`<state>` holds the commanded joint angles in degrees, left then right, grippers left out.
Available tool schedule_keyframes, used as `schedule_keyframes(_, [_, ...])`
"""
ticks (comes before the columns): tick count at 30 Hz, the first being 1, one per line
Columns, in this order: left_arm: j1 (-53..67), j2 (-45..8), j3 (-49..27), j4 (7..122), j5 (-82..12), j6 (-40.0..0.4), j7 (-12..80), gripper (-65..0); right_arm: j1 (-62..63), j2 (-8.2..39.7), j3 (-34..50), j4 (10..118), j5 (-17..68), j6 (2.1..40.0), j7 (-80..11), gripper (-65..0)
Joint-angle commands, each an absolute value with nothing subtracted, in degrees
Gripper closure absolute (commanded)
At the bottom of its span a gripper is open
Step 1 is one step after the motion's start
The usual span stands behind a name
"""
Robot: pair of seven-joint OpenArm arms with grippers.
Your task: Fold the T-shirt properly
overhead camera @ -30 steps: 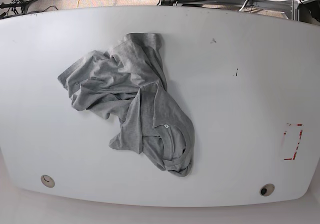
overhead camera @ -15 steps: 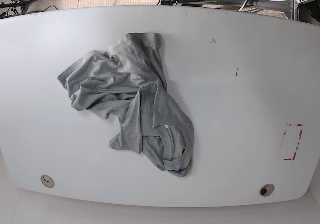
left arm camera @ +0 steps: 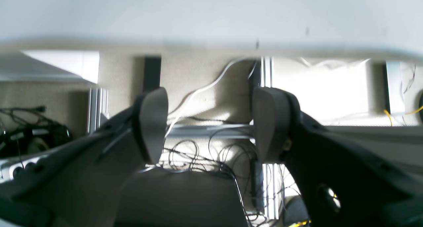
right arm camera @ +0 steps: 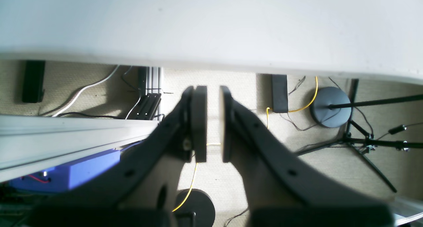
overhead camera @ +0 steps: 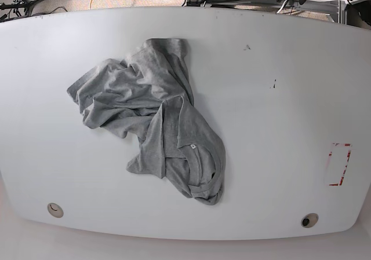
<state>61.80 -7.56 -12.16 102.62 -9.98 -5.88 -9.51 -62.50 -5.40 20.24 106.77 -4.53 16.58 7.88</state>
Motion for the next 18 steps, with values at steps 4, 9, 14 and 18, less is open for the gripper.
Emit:
schedule_keyframes(4, [61.27,-7.56,-12.80,103.72,-10.37,-5.85,-9.48,-37.7,-62.13,-5.44,20.23,107.18,-4.43,16.50,7.83,-5.1])
schedule_keyframes(9, [60.08,-7.65,-13.26,104.36,-11.51,-5.86,-9.29,-37.5,-61.96,-5.42,20.23,107.91,-4.45,16.52,7.94,-4.9])
schedule_keyframes(14, [57.66,-7.84,-14.58,104.68,-14.70,-5.90,-8.99,-37.6,-61.55,-5.36,20.20,109.14,-5.00,16.61,8.31,-4.4])
schedule_keyframes(18, [56.30,-7.95,-15.07,104.99,-15.73,-5.96,-8.72,-37.6,-60.76,-5.39,20.15,109.54,-5.11,16.63,8.26,-4.6])
